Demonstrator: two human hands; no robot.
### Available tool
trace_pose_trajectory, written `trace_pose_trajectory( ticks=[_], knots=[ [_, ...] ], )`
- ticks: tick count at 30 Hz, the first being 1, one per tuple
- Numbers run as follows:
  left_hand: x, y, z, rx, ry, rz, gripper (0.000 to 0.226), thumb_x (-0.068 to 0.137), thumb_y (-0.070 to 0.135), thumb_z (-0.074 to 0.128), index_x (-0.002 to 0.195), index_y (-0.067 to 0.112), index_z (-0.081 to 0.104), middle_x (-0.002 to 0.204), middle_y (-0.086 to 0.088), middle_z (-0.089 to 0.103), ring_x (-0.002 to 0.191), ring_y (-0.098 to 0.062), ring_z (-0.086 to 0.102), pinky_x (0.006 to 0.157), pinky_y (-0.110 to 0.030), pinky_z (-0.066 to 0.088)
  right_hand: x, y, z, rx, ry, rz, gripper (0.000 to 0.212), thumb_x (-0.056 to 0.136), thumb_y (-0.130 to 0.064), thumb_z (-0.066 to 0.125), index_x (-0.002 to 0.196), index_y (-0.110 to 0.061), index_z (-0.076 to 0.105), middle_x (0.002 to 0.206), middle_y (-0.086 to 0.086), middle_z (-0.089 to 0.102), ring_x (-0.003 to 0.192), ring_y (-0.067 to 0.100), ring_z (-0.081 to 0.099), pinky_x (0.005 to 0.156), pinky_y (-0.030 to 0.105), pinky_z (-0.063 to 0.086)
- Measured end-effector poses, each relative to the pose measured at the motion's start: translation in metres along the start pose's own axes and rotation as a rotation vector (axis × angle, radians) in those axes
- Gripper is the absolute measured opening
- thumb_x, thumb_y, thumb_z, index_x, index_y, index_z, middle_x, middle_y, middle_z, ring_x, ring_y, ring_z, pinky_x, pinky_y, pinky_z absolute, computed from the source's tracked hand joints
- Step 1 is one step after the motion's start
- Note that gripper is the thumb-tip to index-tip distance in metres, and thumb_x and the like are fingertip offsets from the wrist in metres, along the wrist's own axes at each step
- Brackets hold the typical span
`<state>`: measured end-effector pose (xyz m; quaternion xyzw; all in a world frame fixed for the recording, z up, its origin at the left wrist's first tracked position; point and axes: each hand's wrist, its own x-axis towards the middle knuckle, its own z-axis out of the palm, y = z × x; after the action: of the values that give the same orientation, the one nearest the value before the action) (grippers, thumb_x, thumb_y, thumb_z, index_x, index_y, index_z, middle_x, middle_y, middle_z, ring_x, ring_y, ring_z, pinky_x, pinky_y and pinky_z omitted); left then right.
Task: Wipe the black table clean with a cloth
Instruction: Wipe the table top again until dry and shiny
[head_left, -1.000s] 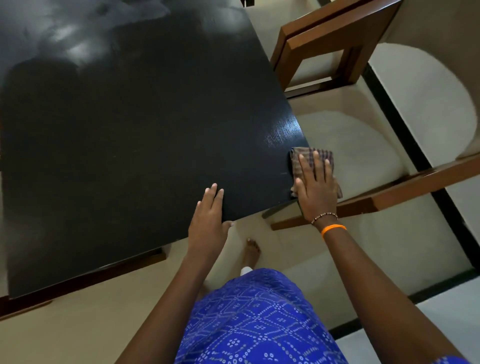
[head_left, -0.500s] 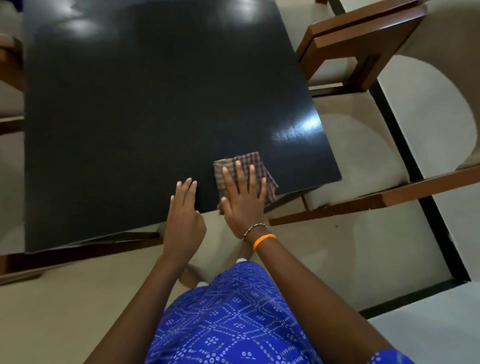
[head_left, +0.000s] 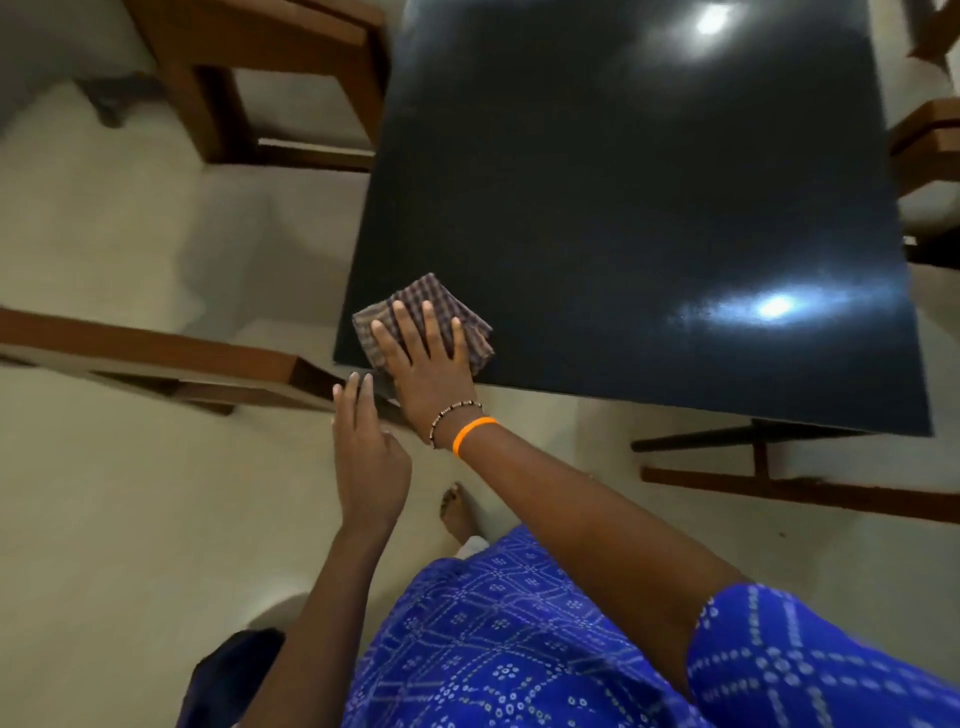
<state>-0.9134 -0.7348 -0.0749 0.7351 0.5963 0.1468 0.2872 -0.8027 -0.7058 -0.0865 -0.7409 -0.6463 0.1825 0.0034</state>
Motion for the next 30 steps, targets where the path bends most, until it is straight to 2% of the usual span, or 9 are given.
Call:
trace_pose_trajectory(
  ticks=[4, 8, 12, 14, 17, 20, 25, 28, 30],
  knots=[
    [-0.001, -0.023, -0.015, -0.029, 0.038, -0.066, 0.065, 0.083, -0.014, 0.038, 0.144, 0.005, 0.026, 0.155, -0.010, 0.022, 0.146, -0.023, 0.009, 0.117, -0.036, 0.018, 0.030, -0.032, -0.003, -0.128, -0.033, -0.121, 0.062, 0.098, -0.037, 0.034, 0.149, -0.027, 0.001, 0.159, 0.004, -0.009, 0.145, 0.033, -0.011, 0.113, 0.055, -0.008],
    [-0.001, -0.028, -0.018, -0.035, 0.040, -0.071, 0.064, 0.085, -0.012, 0.039, 0.145, 0.007, 0.024, 0.155, -0.009, 0.021, 0.146, -0.022, 0.010, 0.116, -0.035, 0.020, 0.032, -0.035, -0.002, -0.171, -0.008, -0.183, 0.059, 0.098, -0.035, 0.035, 0.149, -0.028, 0.006, 0.159, 0.003, -0.002, 0.146, 0.032, -0.005, 0.115, 0.053, -0.005],
    [0.000, -0.015, -0.010, 0.000, 0.011, -0.024, 0.062, 0.088, -0.008, 0.043, 0.145, 0.008, 0.024, 0.155, -0.009, 0.022, 0.145, -0.022, 0.012, 0.114, -0.036, 0.025, 0.016, -0.013, 0.007, -0.239, 0.040, -0.219, 0.055, 0.091, -0.035, 0.048, 0.143, -0.030, 0.032, 0.152, 0.001, 0.032, 0.140, 0.029, 0.029, 0.112, 0.050, 0.024],
    [-0.002, -0.004, -0.004, 0.017, 0.003, -0.011, 0.060, 0.089, -0.005, 0.047, 0.144, 0.009, 0.027, 0.153, -0.010, 0.025, 0.144, -0.024, 0.016, 0.111, -0.036, 0.030, 0.001, 0.004, 0.005, -0.244, 0.050, -0.236, 0.051, 0.090, -0.033, 0.033, 0.140, -0.027, 0.040, 0.148, 0.002, 0.041, 0.136, 0.029, 0.038, 0.109, 0.049, 0.031],
    [-0.012, 0.014, 0.006, 0.040, -0.022, 0.063, 0.059, 0.086, -0.004, 0.050, 0.142, 0.009, 0.033, 0.148, -0.012, 0.032, 0.140, -0.025, 0.028, 0.107, -0.030, 0.031, -0.024, 0.034, 0.002, -0.192, 0.135, -0.251, 0.058, 0.086, -0.027, 0.019, 0.136, -0.020, 0.046, 0.143, 0.008, 0.046, 0.132, 0.032, 0.042, 0.107, 0.051, 0.033],
    [-0.026, 0.031, 0.023, 0.055, -0.061, 0.132, 0.057, 0.085, -0.005, 0.050, 0.139, 0.009, 0.037, 0.145, -0.012, 0.037, 0.136, -0.025, 0.034, 0.106, -0.028, 0.032, -0.044, 0.072, 0.008, -0.235, 0.239, -0.263, 0.056, 0.086, -0.015, 0.024, 0.138, -0.021, 0.044, 0.144, 0.007, 0.045, 0.133, 0.031, 0.041, 0.107, 0.051, 0.037],
    [-0.050, 0.070, 0.053, 0.098, -0.151, 0.258, 0.056, 0.085, -0.003, 0.051, 0.138, 0.010, 0.040, 0.144, -0.012, 0.039, 0.140, -0.026, 0.029, 0.112, -0.036, 0.031, -0.082, 0.142, 0.015, -0.334, 0.343, -0.274, 0.062, 0.085, -0.007, 0.045, 0.144, -0.024, 0.030, 0.150, 0.005, 0.036, 0.138, 0.030, 0.033, 0.111, 0.049, 0.027],
    [-0.063, 0.096, 0.072, 0.114, -0.190, 0.321, 0.056, 0.084, -0.002, 0.053, 0.137, 0.012, 0.042, 0.142, -0.010, 0.042, 0.140, -0.025, 0.029, 0.113, -0.036, 0.030, -0.111, 0.183, 0.013, -0.368, 0.379, -0.262, 0.061, 0.086, -0.007, 0.043, 0.143, -0.024, 0.030, 0.149, 0.004, 0.038, 0.138, 0.030, 0.035, 0.111, 0.049, 0.027],
    [-0.072, 0.117, 0.085, 0.116, -0.208, 0.362, 0.054, 0.085, 0.000, 0.054, 0.136, 0.014, 0.043, 0.141, -0.007, 0.044, 0.139, -0.022, 0.030, 0.111, -0.028, 0.025, -0.132, 0.214, 0.010, -0.381, 0.387, -0.251, 0.057, 0.087, -0.008, 0.037, 0.142, -0.024, 0.032, 0.148, 0.005, 0.040, 0.136, 0.030, 0.037, 0.110, 0.049, 0.028]
  ],
)
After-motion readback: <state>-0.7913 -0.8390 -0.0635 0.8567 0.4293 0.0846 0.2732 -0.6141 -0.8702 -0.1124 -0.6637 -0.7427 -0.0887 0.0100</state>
